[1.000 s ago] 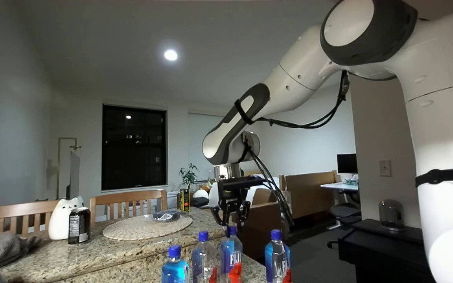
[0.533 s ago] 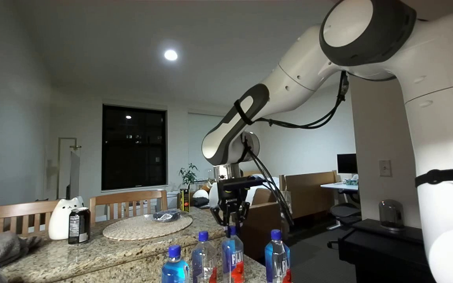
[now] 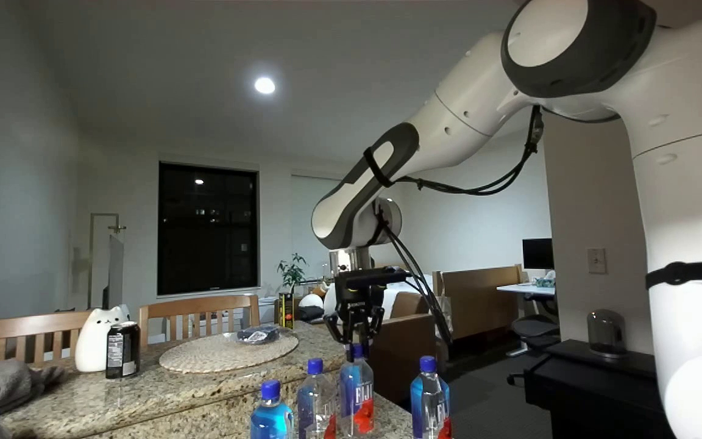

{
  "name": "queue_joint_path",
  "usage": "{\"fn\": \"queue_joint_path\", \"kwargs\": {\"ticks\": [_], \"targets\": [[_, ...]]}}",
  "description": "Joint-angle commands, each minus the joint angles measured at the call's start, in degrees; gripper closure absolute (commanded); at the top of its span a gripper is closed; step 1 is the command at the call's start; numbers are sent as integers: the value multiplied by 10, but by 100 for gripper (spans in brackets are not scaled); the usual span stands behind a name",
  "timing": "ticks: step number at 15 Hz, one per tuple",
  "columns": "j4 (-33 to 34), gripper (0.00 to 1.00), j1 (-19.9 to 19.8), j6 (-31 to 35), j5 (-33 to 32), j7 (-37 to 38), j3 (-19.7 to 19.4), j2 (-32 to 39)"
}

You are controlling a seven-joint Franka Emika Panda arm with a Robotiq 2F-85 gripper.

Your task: Move the water bottles forward

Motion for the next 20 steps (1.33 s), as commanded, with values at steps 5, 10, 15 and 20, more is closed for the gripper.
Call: {"fn": "queue_joint_path", "kwargs": {"ticks": [5,10,15,20], "targets": [[-53,87,-3,-59,10,-20,10,-98],[-124,87,-5,-81,4,-3,18,-167],[-196,87,-8,-48,-5,-17,20,-216],[-230,88,-8,-7,-24,-37,23,-223]]}}
